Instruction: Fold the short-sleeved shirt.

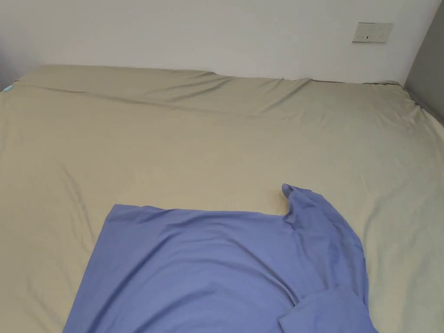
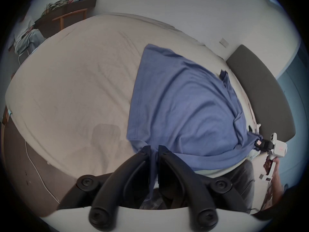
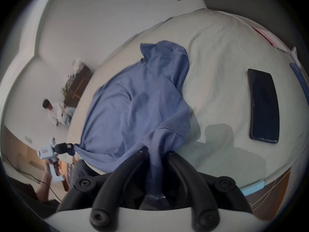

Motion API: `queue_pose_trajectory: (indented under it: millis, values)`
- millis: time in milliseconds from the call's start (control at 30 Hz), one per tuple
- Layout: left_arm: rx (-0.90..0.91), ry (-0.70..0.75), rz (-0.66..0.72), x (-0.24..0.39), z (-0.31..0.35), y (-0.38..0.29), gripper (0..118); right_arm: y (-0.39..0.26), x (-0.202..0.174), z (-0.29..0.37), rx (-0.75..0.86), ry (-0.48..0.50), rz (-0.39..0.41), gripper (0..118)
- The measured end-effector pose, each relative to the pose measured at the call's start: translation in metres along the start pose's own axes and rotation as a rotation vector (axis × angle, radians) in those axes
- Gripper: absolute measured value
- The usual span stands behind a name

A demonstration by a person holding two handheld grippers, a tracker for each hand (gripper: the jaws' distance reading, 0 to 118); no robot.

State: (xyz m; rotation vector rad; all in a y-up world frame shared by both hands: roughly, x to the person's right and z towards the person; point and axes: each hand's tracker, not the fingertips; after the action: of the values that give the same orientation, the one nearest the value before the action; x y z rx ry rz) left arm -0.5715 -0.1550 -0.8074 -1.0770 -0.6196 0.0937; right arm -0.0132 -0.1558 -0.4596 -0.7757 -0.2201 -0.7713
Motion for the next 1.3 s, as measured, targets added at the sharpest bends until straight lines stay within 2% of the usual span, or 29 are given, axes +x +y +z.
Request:
queue_pose_trajectory:
  millis: [167,267,433,600,700,733,800,833,900,933,967,1000,1067,1100,1133,1167,1200,1233,1267,1300]
  values:
    - [0.035,-0.038,0.017,0.01,-0.02,0.058,10,0.048,0.0,-0.023,0.03,0.019,-0.03,25]
    - [0.058,-0.058,0.025,0.011,-0.045,0.091,10,0.082,0.002,-0.049,0.024,-0.012,-0.035,25]
    - [0.004,0.016,0.021,0.008,-0.098,0.127,10,0.13,0.008,-0.101,-0.029,-0.078,-0.036,25]
    - [-0.047,0.093,0.002,0.003,-0.137,0.128,10,0.142,0.003,-0.146,-0.091,-0.185,0.082,25]
    - [-0.003,0.095,-0.006,0.011,-0.131,0.119,21,0.135,-0.006,-0.151,-0.077,-0.207,0.131,25]
    - [-0.007,0.093,-0.007,0.012,-0.13,0.118,35,0.133,-0.007,-0.15,-0.074,-0.213,0.15,26]
    - [-0.02,0.116,-0.017,0.015,-0.122,0.118,81,0.131,-0.013,-0.139,-0.064,-0.208,0.186,34]
    - [-0.028,0.124,-0.024,0.017,-0.114,0.117,97,0.13,-0.017,-0.13,-0.044,-0.206,0.19,42]
    - [0.03,0.096,-0.045,0.02,-0.087,0.109,97,0.121,-0.029,-0.099,0.075,-0.197,0.22,68]
    - [0.062,0.08,-0.051,0.022,-0.074,0.104,97,0.115,-0.035,-0.084,0.128,-0.193,0.25,90]
    - [0.099,0.08,-0.053,0.023,-0.058,0.1,97,0.106,-0.043,-0.068,0.181,-0.195,0.294,103]
    - [0.127,0.09,-0.046,0.026,-0.043,0.093,98,0.096,-0.052,-0.053,0.222,-0.203,0.339,110]
    - [0.178,0.092,-0.048,0.033,-0.017,0.077,98,0.076,-0.065,-0.024,0.272,-0.24,0.404,110]
    - [0.18,0.085,-0.039,0.034,-0.003,0.069,96,0.066,-0.071,-0.011,0.288,-0.253,0.421,108]
    - [0.185,0.071,-0.028,0.037,0.006,0.06,87,0.057,-0.076,-0.002,0.298,-0.255,0.431,99]
    - [0.201,0.039,-0.011,0.039,0.014,0.05,70,0.047,-0.079,0.007,0.293,-0.23,0.428,82]
    - [0.207,0.014,0.001,0.041,0.019,0.041,49,0.039,-0.081,0.015,0.297,-0.21,0.435,51]
    - [0.2,0.018,-0.005,0.04,0.02,0.037,35,0.032,-0.085,0.019,0.299,-0.215,0.436,38]
    - [0.192,0.024,-0.009,0.043,0.015,0.031,35,0.024,-0.089,0.019,0.296,-0.233,0.445,24]
    - [0.155,0.109,-0.05,0.043,0.009,0.023,2,0.016,-0.093,0.022,0.307,-0.296,0.473,9]
